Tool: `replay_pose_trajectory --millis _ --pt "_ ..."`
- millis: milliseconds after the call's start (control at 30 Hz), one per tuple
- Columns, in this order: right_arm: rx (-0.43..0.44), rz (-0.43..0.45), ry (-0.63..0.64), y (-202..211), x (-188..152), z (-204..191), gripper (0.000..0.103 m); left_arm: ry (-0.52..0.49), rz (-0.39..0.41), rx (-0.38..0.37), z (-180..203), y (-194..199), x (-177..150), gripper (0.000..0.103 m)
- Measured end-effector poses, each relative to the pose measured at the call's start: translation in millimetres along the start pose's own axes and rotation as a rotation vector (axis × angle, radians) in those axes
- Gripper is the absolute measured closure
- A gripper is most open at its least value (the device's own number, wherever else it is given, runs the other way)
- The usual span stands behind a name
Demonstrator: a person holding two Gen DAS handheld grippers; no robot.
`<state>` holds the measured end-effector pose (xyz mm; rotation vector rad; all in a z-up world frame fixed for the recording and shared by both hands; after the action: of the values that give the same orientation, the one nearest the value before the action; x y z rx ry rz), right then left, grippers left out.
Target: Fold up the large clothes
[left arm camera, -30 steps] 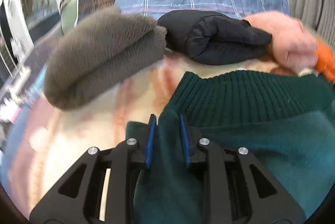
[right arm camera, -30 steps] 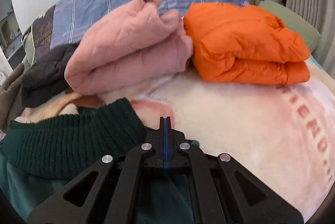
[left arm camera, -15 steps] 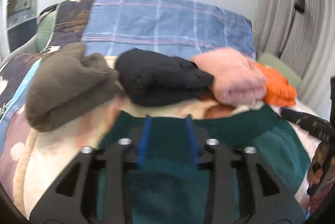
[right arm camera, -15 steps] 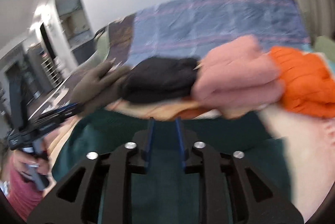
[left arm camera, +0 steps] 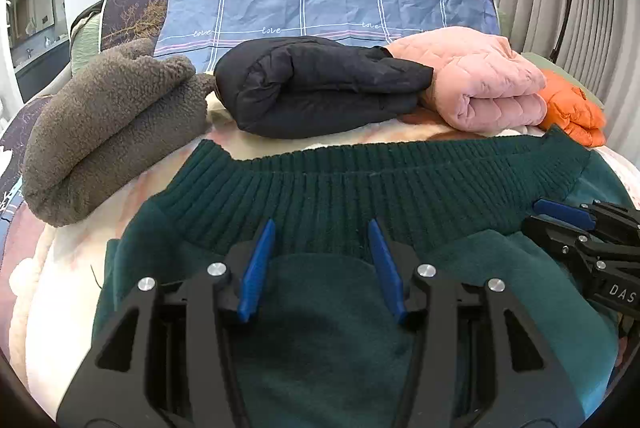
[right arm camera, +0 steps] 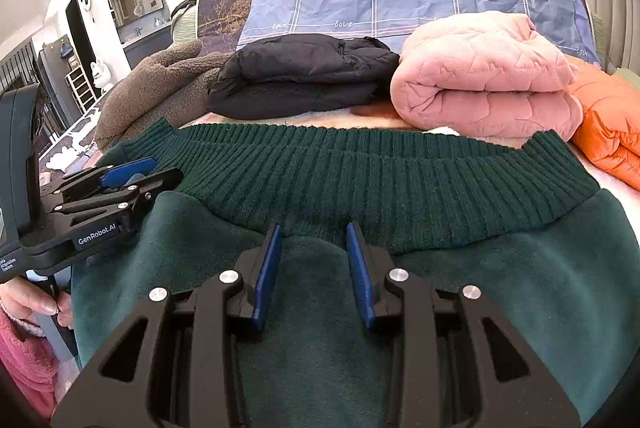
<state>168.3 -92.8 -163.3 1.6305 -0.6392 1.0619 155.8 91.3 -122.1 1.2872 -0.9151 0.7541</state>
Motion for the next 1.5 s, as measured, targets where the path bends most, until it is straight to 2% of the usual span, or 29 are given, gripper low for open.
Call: replay_pose_trajectory --millis 100,200,267,333,367,433,467,500,533,1067,1267,1400,1467,1500 --pt "-0.008 -0.025 0.021 1 6 -3 0.067 0.007 0.003 -0.006 0 2 0 0.053" --pt "-0.065 -0.057 0.000 16 17 -11 0.065 0.017 0.013 -0.015 -1 4 -1 0.053" --pt "-0.056 -0.049 -0.076 31 24 -19 0.058 0.026 0.017 -0.022 -3 4 -1 0.053" --pt "-0.043 -0.026 -0.061 40 25 -31 0.049 0.029 0.018 -0.025 -4 5 -1 0.053" --pt "-0.055 -0.028 -0.021 38 20 -39 0.044 0.028 0.018 -0.025 -4 5 -1 0.053" --pt "-0.095 -0.100 0.014 21 1 -43 0.040 0.027 0.020 -0.024 -4 6 -1 0.053" --pt "-0.112 -0.072 0.022 17 -9 -44 0.039 0.028 0.023 -0.028 -4 7 -1 0.053" --pt "-0.139 -0.008 0.083 18 -17 -50 0.039 0.031 0.024 -0.032 -5 8 -1 0.052" --pt "-0.156 0.005 0.110 19 -20 -54 0.039 0.034 0.024 -0.035 -5 8 -1 0.052" --pt "-0.163 0.064 0.083 29 -23 -51 0.038 0.038 0.037 -0.045 -7 13 -1 0.052" --pt "-0.166 0.060 0.085 30 -22 -51 0.038 0.039 0.038 -0.046 -7 13 0 0.052" --pt "-0.178 0.004 0.050 31 0 -54 0.038 0.059 0.041 -0.061 -9 14 1 0.052" --pt "-0.154 0.029 0.020 31 23 -55 0.037 0.068 0.041 -0.067 -10 14 1 0.052" --pt "-0.173 0.053 0.027 30 37 -56 0.037 0.069 0.041 -0.068 -10 14 1 0.052"
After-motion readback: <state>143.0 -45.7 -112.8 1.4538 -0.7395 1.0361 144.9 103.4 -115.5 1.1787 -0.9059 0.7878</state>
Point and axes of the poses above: each gripper's, at about its wrist camera, not at the fingertips, and y roughly against the way its jaws point, z to its right, x to its top, the point moved 1 cm from there along -y, roughly the way its jaws point, and after that the axes turned 13 degrees about z, right-handed, at the moved point
